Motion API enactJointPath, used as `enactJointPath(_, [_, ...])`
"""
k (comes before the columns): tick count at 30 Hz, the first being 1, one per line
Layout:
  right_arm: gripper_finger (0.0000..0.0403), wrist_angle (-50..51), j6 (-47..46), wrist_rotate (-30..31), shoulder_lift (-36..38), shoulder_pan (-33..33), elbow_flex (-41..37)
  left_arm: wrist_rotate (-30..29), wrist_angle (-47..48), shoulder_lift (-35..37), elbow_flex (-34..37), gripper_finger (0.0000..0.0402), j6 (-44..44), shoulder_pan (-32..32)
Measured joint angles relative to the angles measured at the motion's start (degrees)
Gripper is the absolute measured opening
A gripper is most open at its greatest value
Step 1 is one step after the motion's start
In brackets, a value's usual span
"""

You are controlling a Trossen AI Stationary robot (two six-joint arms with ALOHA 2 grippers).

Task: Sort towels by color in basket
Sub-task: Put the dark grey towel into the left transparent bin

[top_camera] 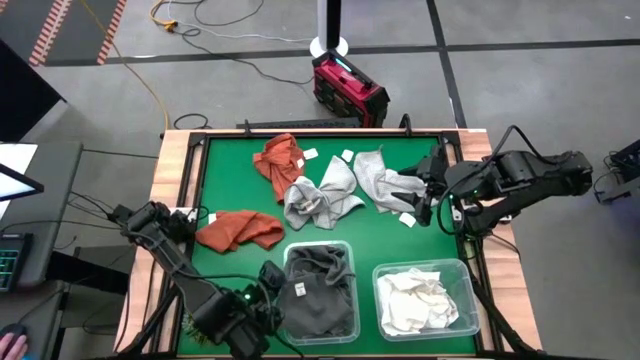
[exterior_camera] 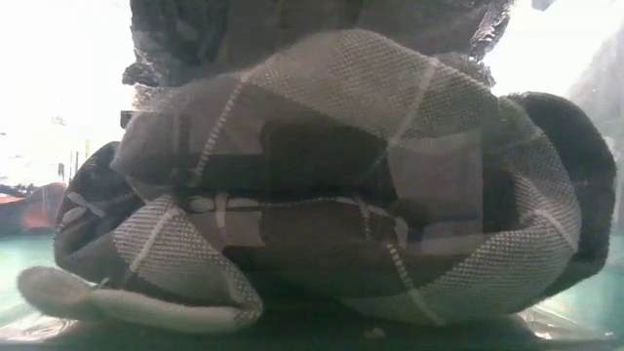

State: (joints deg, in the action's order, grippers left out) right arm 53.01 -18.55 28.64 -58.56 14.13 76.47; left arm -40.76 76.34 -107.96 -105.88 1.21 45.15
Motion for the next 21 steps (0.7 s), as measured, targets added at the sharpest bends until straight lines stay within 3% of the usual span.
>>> enactJointPath(6, [0.0306,-1.68,0.48,-0.02,-0.05,-0.01,-3.02,-0.49,-10.42,-0.02,5.3,0.0199,-8.97,-1.91])
enactJointPath(11, [0.0306,-1.83,0.57,-0.03,-0.05,-1.05,-3.7,1.68,-20.61,-0.07,6.78,0.0145,-17.43,-3.48])
enactJointPath(15, [0.0306,-2.72,0.57,-0.02,0.25,-1.11,-3.72,2.43,-22.18,-0.07,5.01,0.0098,-19.15,-5.09])
enactJointPath(21, [0.0306,-2.71,0.57,-0.04,0.23,-1.09,-3.76,14.18,-26.44,-0.07,4.58,0.0018,-20.61,-8.39])
